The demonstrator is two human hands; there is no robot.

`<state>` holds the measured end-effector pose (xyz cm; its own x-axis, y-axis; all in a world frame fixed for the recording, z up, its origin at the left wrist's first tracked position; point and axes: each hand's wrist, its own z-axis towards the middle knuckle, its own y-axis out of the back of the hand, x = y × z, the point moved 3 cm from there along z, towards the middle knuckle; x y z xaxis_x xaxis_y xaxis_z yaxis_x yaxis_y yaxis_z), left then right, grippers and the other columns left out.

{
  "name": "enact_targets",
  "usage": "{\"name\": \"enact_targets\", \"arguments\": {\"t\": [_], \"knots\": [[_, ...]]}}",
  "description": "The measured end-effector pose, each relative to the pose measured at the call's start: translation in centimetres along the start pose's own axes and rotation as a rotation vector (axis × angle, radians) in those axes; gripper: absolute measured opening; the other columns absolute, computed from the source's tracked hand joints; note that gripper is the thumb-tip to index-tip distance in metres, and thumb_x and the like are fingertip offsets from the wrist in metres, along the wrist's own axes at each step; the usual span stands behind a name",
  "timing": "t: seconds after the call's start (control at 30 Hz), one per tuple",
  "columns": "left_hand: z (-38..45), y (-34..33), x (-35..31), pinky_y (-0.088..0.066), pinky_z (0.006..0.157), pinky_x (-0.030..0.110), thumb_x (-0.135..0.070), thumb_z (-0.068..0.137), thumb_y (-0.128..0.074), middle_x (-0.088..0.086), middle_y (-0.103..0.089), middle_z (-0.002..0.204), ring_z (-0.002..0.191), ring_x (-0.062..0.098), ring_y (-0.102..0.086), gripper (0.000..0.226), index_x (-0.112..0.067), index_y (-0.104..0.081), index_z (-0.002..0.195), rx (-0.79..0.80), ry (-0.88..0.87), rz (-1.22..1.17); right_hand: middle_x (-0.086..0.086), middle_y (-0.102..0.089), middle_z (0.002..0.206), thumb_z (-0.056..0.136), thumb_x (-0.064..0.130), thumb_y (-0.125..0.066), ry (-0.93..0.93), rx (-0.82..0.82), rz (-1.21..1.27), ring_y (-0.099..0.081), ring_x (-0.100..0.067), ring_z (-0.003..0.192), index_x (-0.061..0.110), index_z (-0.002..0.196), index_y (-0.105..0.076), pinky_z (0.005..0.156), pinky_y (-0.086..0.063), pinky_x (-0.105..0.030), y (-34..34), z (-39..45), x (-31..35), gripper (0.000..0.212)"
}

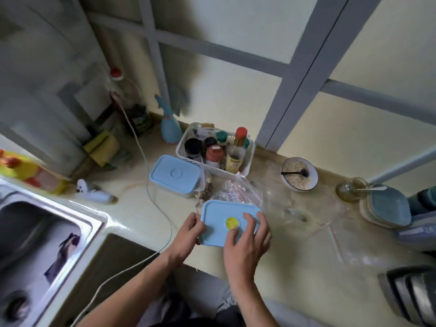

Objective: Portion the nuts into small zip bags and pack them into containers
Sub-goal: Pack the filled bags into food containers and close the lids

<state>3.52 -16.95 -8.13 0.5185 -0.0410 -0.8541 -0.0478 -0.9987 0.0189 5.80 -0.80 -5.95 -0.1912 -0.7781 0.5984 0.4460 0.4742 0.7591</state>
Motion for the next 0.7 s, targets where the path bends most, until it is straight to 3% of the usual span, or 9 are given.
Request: {"name": "enact_targets", "arguments": {"t": [0.07, 0.17, 0.23, 0.37, 0.47, 0.53, 0.6, 0.7], "knots": [[0.4, 3.8, 0.5, -0.046, 0.073, 0.036, -0.042, 0.074, -0.050, 0.003, -0.050, 0.090, 0.080, 0.016, -0.048, 0.034, -0.013, -0.045, 0.091, -0.069, 0.081, -0.003, -0.012, -0.048, 0.144, 0.079, 0.012, -0.065, 0.040, 0.106, 0.031, -0.047, -0.037, 0.125, 0.014, 0.115, -0.066, 0.104, -0.041, -0.048, -2.7, -1.5, 2.4, 0.036], [1.1, 9.7, 2.0, -0.053, 0.073, 0.037, -0.043, 0.071, -0.051, 0.009, -0.054, 0.102, 0.090, 0.022, -0.056, 0.044, -0.009, -0.048, 0.099, -0.119, 0.278, -0.017, -0.012, -0.048, 0.145, 0.080, 0.018, -0.059, 0.120, 0.269, 0.047, -0.050, -0.038, 0.123, 0.015, 0.109, -0.067, 0.106, -0.039, -0.045, -6.8, -4.0, 5.1, 0.030], [1.3, 13.5, 2.9, -0.054, 0.074, 0.040, -0.042, 0.074, -0.056, 0.012, -0.054, 0.106, 0.093, 0.026, -0.057, 0.044, -0.008, -0.050, 0.102, -0.144, 0.329, -0.031, -0.011, -0.047, 0.148, 0.079, 0.016, -0.064, 0.184, 0.346, 0.038, -0.048, -0.038, 0.126, 0.019, 0.109, -0.067, 0.109, -0.039, -0.045, -9.2, -5.2, 6.6, 0.031], [1.9, 19.2, 3.6, -0.046, 0.067, 0.039, -0.039, 0.078, -0.059, 0.013, -0.050, 0.097, 0.085, 0.026, -0.051, 0.041, -0.005, -0.051, 0.100, -0.232, 0.331, -0.022, -0.010, -0.048, 0.144, 0.080, 0.014, -0.066, 0.221, 0.442, 0.086, -0.047, -0.033, 0.131, 0.020, 0.107, -0.066, 0.108, -0.041, -0.043, -12.7, -6.5, 9.3, 0.028], [2.7, 21.6, 3.9, -0.052, 0.067, 0.041, -0.022, 0.094, -0.056, 0.016, -0.049, 0.098, 0.082, 0.026, -0.052, 0.023, -0.002, -0.049, 0.103, -0.228, 0.333, 0.023, -0.009, -0.048, 0.142, 0.083, 0.024, -0.059, 0.227, 0.514, 0.085, -0.051, -0.033, 0.127, 0.020, 0.109, -0.064, 0.101, -0.049, -0.046, -14.4, -7.6, 10.4, 0.026], [3.2, 22.5, 3.7, -0.056, 0.072, 0.042, -0.027, 0.091, -0.057, 0.014, -0.052, 0.097, 0.082, 0.025, -0.054, 0.024, -0.006, -0.048, 0.100, -0.208, 0.318, 0.059, -0.009, -0.050, 0.141, 0.082, 0.028, -0.061, 0.250, 0.526, 0.044, -0.053, -0.033, 0.121, 0.020, 0.112, -0.064, 0.099, -0.050, -0.046, -14.9, -8.0, 10.9, 0.031], [3.6, 22.8, 3.4, -0.055, 0.077, 0.043, -0.034, 0.088, -0.056, 0.010, -0.058, 0.093, 0.083, 0.024, -0.055, 0.027, -0.010, -0.047, 0.096, -0.206, 0.283, 0.177, -0.009, -0.049, 0.142, 0.082, 0.035, -0.063, 0.252, 0.522, 0.014, -0.051, -0.032, 0.122, 0.020, 0.115, -0.064, 0.101, -0.048, -0.044, -15.0, -8.1, 11.2, 0.036], [4.2, 22.7, 3.1, -0.044, 0.072, 0.035, -0.032, 0.093, -0.055, 0.006, -0.066, 0.096, 0.087, 0.026, -0.058, 0.018, -0.015, -0.050, 0.099, -0.231, 0.187, 0.398, -0.010, -0.045, 0.147, 0.081, 0.040, -0.067, 0.253, 0.527, -0.040, -0.044, -0.030, 0.130, 0.021, 0.122, -0.062, 0.107, -0.042, -0.041, -14.6, -8.2, 11.0, 0.046]]}}
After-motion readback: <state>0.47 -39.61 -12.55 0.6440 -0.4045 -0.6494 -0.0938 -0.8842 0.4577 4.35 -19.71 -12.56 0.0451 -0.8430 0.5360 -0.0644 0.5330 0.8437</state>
